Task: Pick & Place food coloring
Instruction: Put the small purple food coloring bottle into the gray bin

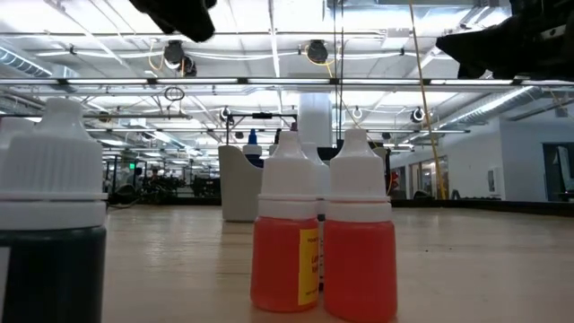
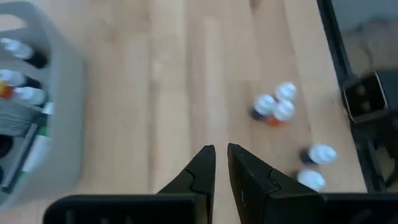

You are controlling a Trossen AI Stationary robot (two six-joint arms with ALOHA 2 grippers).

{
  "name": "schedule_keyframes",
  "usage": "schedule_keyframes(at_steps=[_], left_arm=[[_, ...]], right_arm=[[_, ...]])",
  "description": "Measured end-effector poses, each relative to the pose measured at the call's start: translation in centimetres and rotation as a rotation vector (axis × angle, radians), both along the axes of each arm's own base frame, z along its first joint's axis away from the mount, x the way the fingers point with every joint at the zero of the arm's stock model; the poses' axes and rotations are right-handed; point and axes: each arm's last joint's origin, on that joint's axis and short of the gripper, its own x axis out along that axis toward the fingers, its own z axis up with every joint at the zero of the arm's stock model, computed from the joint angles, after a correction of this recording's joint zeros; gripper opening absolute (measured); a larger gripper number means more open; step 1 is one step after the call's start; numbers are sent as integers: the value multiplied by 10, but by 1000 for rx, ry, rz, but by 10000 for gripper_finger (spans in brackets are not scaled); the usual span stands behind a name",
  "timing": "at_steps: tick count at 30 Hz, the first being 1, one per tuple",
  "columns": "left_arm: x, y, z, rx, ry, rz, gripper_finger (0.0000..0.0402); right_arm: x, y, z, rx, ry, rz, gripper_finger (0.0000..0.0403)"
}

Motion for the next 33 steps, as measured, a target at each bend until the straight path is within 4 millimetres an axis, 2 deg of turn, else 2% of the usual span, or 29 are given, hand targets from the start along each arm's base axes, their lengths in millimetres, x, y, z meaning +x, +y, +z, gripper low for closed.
schedule_keyframes(at_steps=[3,7,12,17,21,25,33], left_arm=[[5,-21,0,57,63,-3,51],[11,-38,-2,59,113,19,61],[6,-55,-14,61,165,-35,111],[1,-62,-18,-75,255,-9,172],[-1,-66,-18,-115,264,27,202],[-2,-70,-20,-153,273,32,213],[3,-81,-49,-157,345,6,214]], right_arm=[[0,0,1,1,-6,0,0],[0,0,2,6,-19,1,0],[-1,0,5,15,-52,1,0],[-1,0,5,15,-54,1,0],[-1,0,5,16,-54,1,0],[-1,0,5,16,-49,1,0],[-1,0,4,39,-42,6,0]])
